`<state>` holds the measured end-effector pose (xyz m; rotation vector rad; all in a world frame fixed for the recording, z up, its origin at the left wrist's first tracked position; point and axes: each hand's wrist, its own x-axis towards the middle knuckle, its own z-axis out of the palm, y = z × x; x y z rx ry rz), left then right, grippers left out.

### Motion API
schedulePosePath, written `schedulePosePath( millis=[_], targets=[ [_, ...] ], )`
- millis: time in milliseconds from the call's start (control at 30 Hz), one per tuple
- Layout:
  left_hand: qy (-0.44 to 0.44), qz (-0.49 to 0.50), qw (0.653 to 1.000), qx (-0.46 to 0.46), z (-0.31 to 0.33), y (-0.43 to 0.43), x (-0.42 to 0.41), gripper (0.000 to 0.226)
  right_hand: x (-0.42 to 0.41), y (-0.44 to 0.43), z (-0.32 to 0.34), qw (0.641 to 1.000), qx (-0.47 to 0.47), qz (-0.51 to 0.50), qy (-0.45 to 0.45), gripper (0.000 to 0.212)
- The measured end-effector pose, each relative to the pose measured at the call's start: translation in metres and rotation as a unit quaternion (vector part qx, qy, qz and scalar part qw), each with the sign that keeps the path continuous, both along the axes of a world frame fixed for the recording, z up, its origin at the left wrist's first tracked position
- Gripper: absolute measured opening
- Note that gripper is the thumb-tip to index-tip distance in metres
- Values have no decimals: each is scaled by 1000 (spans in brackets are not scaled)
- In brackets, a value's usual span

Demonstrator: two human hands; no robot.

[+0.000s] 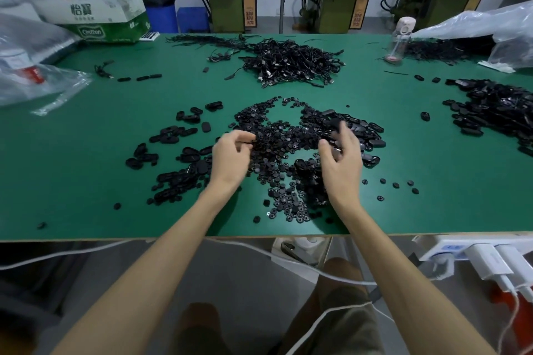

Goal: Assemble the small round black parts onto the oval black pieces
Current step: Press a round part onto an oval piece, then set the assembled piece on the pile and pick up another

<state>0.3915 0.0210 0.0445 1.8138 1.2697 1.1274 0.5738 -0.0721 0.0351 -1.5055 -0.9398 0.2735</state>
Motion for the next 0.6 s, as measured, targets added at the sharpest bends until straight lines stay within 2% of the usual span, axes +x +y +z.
schedulePosePath(
  millis=[100, 167, 233, 333, 400, 500, 600],
  targets=[
    [93, 67, 993, 9, 8, 24, -28, 52, 6, 1, -3, 998, -26, -19, 57, 76],
    [184, 103, 977, 25, 10, 40, -48, 62, 6, 0, -4, 998, -48, -17, 45, 78],
    [289, 116, 950, 27, 8, 58, -69, 62, 4, 0, -4, 998, -62, -7, 0, 75],
    [395, 109, 912, -5, 5, 75, -94, 40, -1, 2, -3, 992, -78, 25, -91, 65],
    [423, 104, 900, -8, 2, 77, -103, 30, -3, 4, -5, 978, -104, 54, -171, 61],
    [446, 117, 886, 55, -4, 76, -108, 37, -5, 9, -11, 946, -151, 98, -268, 60],
    [468, 126, 868, 109, -8, 75, -106, 31, -6, 13, -16, 911, -188, 131, -343, 66]
  ],
)
